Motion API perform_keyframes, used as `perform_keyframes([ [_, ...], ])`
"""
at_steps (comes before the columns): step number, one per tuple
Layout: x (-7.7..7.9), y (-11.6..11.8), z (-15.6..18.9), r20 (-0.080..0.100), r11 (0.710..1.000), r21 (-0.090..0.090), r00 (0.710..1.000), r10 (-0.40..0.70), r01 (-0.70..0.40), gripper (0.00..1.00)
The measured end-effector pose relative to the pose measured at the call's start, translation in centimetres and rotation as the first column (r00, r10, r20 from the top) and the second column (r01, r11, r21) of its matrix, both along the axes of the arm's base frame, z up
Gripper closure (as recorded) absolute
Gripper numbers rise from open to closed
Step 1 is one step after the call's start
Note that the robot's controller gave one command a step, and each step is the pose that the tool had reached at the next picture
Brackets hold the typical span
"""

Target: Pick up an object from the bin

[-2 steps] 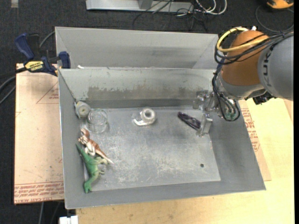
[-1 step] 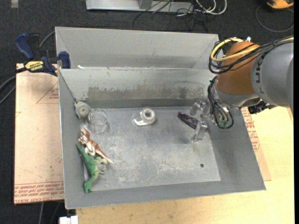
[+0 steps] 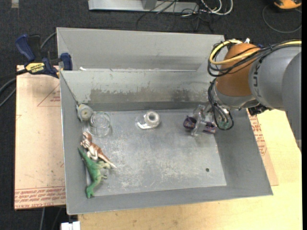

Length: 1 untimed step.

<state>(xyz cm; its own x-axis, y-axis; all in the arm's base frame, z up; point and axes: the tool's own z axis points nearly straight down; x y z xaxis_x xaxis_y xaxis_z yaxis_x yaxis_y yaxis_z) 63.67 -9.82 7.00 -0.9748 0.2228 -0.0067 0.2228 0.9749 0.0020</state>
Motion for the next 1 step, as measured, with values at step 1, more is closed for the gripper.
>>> perform_keyframes([
  [1, 0.0, 0.0, 0.0, 0.0, 1.0, 0.0, 1.0, 0.0, 0.0, 1.0],
])
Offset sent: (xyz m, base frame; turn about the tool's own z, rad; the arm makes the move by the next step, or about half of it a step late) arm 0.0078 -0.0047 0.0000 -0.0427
